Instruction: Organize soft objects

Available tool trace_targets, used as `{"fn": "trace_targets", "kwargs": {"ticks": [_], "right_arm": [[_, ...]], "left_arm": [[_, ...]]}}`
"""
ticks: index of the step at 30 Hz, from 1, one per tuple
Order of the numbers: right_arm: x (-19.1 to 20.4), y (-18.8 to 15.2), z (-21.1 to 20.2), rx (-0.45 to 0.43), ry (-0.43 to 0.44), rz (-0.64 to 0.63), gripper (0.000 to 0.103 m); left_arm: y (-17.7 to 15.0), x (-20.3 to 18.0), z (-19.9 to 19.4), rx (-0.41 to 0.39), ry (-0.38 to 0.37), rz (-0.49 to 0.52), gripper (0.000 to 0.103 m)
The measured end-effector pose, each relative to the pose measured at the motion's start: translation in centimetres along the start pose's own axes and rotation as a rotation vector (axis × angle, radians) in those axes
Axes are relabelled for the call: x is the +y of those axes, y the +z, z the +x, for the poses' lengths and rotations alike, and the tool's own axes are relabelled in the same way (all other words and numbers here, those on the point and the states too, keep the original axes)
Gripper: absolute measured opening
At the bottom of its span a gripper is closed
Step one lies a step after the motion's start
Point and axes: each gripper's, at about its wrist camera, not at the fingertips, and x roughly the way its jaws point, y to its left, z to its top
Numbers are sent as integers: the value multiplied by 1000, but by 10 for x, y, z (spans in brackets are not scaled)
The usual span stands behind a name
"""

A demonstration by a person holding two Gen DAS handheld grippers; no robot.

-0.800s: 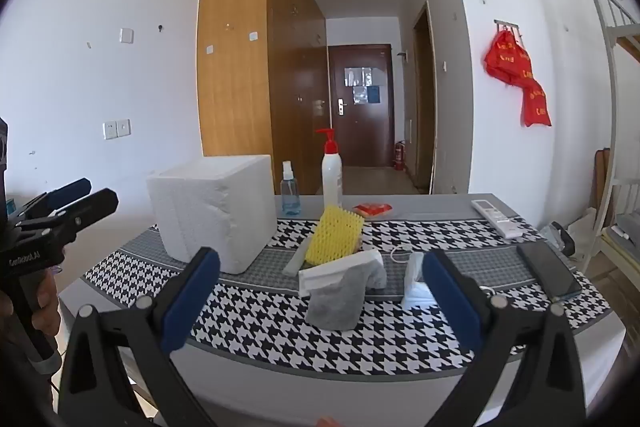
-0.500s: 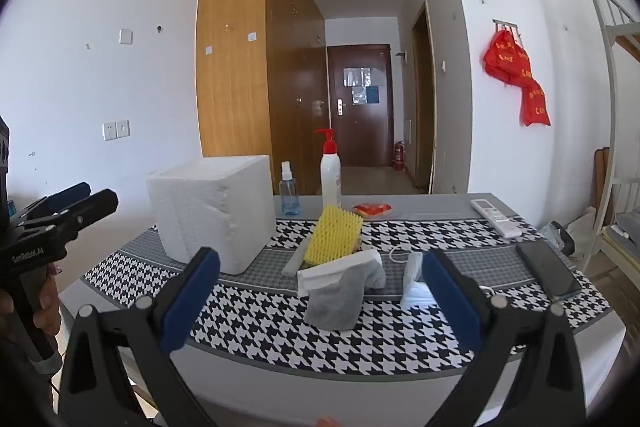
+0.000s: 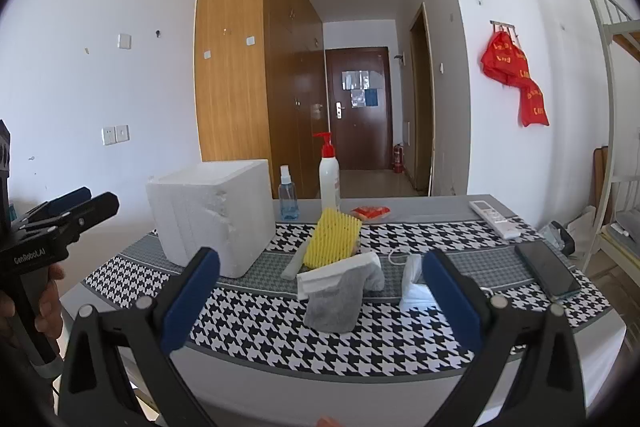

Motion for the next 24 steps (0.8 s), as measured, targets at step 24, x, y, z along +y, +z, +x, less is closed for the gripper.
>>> {"fn": "trace_targets", "kwargs": {"ticks": [24], "right_arm": [[-5,-3,6,4,-7,6,102]], "left_arm": [[-2,-8,3,-1,6,37,102]]}}
